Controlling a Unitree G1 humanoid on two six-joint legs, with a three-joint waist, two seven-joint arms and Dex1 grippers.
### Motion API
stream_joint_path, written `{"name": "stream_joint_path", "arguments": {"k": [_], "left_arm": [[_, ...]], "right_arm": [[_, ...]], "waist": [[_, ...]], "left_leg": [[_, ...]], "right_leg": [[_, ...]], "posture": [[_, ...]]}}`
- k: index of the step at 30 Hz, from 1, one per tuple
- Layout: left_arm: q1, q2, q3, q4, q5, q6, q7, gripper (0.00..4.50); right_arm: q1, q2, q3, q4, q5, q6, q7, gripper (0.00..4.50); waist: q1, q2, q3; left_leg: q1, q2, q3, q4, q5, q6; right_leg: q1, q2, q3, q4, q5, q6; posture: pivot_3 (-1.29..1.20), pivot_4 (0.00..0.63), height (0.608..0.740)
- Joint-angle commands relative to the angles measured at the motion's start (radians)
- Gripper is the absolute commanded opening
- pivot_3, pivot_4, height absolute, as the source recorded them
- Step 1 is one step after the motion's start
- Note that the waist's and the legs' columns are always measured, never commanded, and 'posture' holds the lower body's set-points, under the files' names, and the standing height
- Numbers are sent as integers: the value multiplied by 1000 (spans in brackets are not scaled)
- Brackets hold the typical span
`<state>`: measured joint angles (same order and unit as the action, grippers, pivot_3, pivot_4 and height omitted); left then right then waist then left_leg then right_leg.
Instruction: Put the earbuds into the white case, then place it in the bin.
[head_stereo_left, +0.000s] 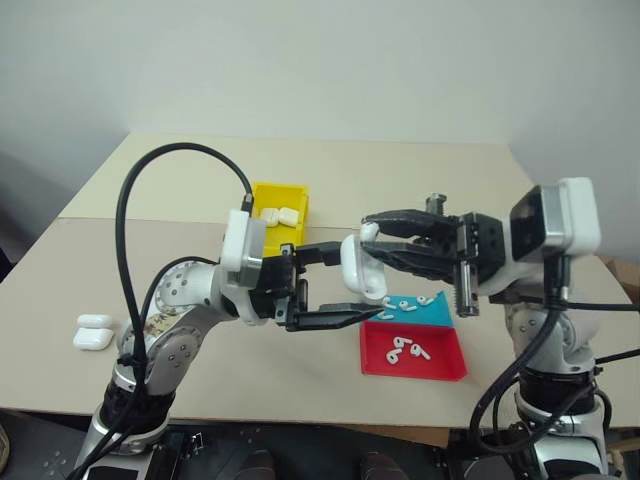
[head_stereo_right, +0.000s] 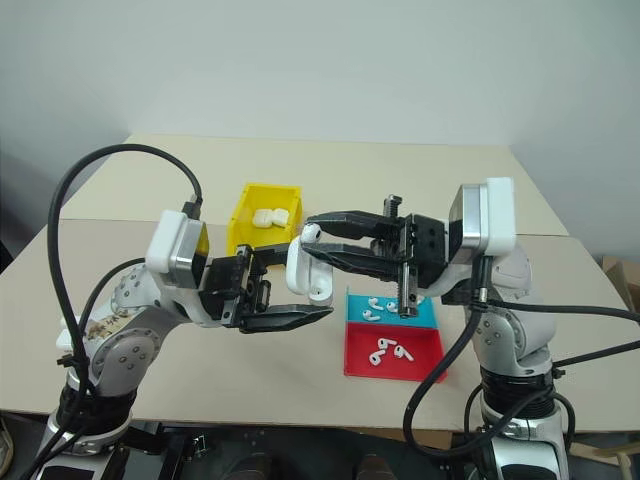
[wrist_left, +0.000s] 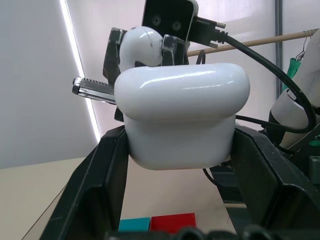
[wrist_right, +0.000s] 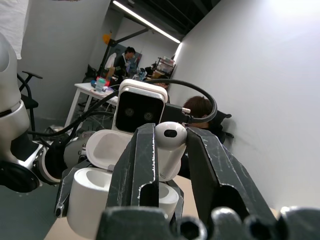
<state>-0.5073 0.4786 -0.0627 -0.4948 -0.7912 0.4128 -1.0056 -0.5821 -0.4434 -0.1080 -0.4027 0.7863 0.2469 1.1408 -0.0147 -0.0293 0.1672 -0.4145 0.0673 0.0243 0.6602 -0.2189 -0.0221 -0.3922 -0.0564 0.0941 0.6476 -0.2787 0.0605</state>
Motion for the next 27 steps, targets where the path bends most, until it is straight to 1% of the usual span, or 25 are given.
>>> {"name": "stream_joint_path", "arguments": {"k": [1,17,18,19,24,27], "left_arm": [[-11,-5,13,-33,-11,-20,-4,2771],[-13,-16,14,-29,-3,-29,-3,2771],[-15,-17,15,-29,-3,-29,-3,2771],[-15,-17,15,-28,-2,-28,-3,2771],[-20,-17,15,-22,6,-27,-6,2771],[-16,-21,14,-21,12,-32,-10,2771]], "right_arm": [[2,-18,-3,-19,-4,-26,3,648],[25,-42,23,-7,-33,-51,32,648],[26,-46,27,-6,-35,-53,38,1392],[27,-49,29,-4,-35,-56,41,1614],[36,-67,44,-3,-51,-77,56,3315],[39,-73,46,-3,-44,-83,63,3315]], "waist": [[0,0,0],[0,0,0],[0,0,0],[0,0,0],[0,0,0],[0,0,0]], "left_leg": [[0,0,0,0,0,0],[0,0,0,0,0,0],[0,0,0,0,0,0],[0,0,0,0,0,0],[0,0,0,0,0,0],[0,0,0,0,0,0]], "right_leg": [[0,0,0,0,0,0],[0,0,0,0,0,0],[0,0,0,0,0,0],[0,0,0,0,0,0],[0,0,0,0,0,0],[0,0,0,0,0,0]], "posture": [[0,150,740],[0,150,740],[0,150,740],[0,150,740],[0,150,740],[0,150,740]]}}
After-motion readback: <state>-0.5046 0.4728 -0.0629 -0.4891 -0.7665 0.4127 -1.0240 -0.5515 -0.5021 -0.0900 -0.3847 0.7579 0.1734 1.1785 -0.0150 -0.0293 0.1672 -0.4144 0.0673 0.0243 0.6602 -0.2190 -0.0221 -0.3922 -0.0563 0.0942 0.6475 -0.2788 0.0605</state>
